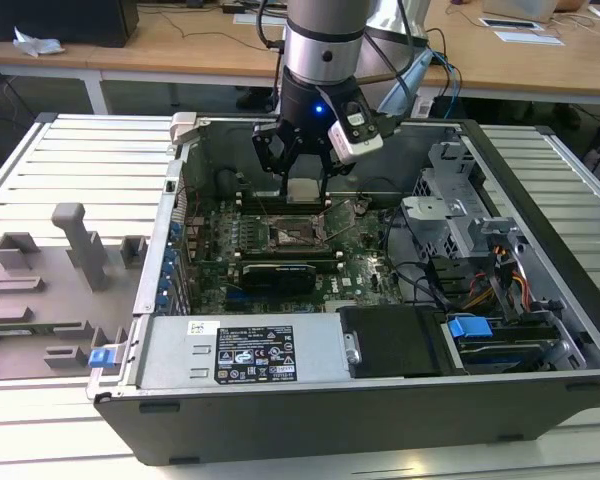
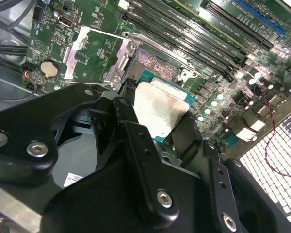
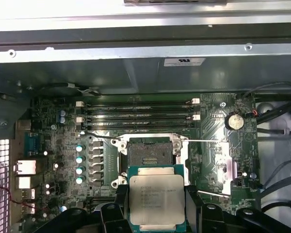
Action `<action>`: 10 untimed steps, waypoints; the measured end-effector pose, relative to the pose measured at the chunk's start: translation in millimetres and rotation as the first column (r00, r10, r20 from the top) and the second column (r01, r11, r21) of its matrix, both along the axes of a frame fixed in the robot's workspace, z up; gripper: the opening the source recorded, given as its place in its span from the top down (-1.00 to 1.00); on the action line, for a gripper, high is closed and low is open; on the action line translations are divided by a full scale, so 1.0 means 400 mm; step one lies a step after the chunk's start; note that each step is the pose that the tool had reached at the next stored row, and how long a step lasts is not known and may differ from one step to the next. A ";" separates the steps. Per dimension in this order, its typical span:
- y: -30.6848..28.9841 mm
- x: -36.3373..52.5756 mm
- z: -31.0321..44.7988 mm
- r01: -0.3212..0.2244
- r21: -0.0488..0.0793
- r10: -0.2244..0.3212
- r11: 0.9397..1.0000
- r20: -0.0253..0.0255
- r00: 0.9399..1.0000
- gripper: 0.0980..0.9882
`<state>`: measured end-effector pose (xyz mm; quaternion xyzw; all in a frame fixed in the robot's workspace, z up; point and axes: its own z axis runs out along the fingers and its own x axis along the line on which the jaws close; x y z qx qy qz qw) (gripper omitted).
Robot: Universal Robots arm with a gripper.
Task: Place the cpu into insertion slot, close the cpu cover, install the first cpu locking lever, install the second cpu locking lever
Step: 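Place the cpu into insertion slot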
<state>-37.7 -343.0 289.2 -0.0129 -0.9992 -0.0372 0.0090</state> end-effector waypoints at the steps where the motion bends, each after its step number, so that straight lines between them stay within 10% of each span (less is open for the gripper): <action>1: 0.001 0.000 -0.003 0.000 0.000 0.000 1.000 0.000 1.000 0.00; 10: 0.028 0.005 -0.052 0.000 -0.008 0.000 1.000 0.000 1.000 0.00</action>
